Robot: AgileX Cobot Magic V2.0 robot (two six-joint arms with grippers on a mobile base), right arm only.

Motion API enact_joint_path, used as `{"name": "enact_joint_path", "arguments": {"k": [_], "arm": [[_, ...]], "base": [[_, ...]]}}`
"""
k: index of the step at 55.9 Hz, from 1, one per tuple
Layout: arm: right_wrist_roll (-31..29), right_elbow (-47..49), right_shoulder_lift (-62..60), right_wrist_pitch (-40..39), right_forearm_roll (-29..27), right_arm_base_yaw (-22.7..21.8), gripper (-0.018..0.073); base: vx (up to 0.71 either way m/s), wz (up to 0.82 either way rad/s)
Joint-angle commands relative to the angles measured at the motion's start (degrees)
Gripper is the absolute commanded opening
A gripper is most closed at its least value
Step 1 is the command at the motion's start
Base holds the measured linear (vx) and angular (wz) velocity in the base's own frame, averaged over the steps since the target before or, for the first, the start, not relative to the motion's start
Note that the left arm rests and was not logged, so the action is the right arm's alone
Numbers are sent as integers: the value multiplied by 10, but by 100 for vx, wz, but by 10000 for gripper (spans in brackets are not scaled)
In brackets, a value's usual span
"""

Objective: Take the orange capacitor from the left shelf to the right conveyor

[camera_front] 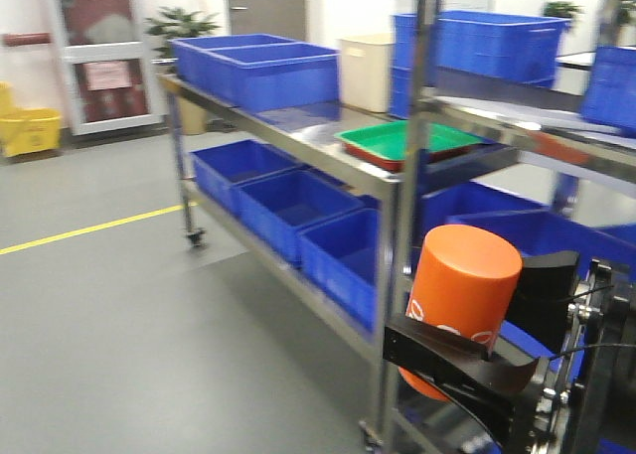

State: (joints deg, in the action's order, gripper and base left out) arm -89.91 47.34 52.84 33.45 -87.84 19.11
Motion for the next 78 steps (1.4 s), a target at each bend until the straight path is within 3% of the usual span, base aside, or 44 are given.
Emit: {"name": "enact_joint_path", "arguments": {"k": [1,78], "arm": [[-8,17,-7,4,-31,-2,-11],[-8,17,-7,1,-31,-2,-11]], "base": [[8,69],[17,66]]}}
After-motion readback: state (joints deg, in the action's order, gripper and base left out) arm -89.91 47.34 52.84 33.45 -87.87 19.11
